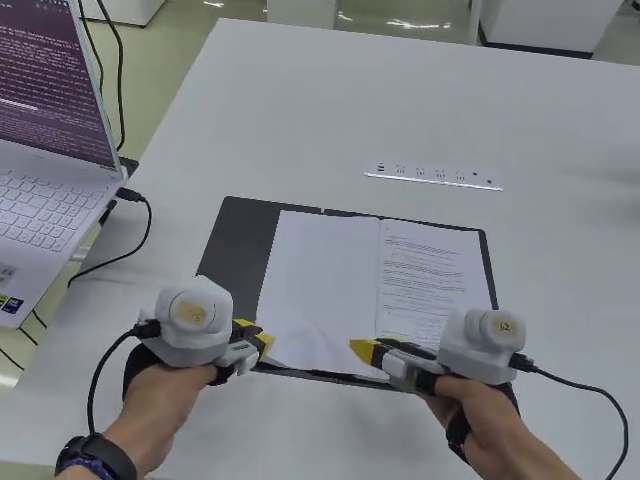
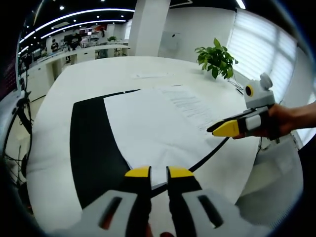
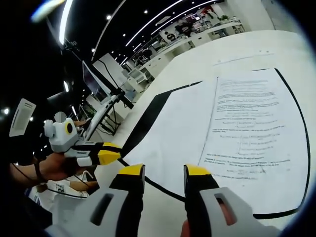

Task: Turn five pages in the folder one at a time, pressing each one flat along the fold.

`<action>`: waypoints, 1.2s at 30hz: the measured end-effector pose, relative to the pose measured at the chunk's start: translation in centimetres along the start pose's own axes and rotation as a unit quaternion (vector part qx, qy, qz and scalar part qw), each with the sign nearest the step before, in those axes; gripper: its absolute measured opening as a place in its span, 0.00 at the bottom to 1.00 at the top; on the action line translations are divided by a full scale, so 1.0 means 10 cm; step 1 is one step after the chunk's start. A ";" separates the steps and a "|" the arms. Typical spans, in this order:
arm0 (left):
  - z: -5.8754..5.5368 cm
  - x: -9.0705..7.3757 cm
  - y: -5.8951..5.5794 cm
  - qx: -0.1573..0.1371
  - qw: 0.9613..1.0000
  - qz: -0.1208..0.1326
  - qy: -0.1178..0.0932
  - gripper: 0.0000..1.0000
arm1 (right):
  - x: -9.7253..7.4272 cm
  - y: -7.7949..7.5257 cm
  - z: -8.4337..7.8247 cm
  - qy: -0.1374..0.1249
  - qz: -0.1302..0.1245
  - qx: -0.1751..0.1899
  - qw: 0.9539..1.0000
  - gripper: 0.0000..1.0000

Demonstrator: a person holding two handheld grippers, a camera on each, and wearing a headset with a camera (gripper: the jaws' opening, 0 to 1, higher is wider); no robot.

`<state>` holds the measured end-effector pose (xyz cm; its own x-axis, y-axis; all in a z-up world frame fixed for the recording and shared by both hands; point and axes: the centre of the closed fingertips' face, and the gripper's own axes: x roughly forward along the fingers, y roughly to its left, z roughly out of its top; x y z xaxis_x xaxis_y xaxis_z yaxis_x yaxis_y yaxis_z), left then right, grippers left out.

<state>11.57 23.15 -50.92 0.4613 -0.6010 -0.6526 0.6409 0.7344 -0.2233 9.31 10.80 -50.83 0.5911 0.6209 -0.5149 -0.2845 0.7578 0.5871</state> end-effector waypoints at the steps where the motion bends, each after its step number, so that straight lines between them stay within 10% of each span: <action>1: -0.01 0.02 0.00 -0.001 1.000 0.001 0.003 0.08 | 0.00 -0.01 -0.01 0.003 -0.001 0.000 1.000 0.29; 14: -0.43 0.33 0.11 -0.015 0.996 0.042 0.082 0.00 | -0.02 -0.12 -0.13 0.026 -0.002 -0.002 1.000 0.24; 36: -0.38 0.32 0.12 -0.007 0.997 0.058 0.053 0.00 | 0.34 -0.32 0.24 0.025 0.004 -0.040 0.999 0.10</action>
<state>11.47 23.27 -55.96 0.4640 -0.4751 -0.7476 0.5772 0.8024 -0.1517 14.03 10.04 -53.01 0.5508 0.6343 -0.5425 -0.3500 0.7656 0.5398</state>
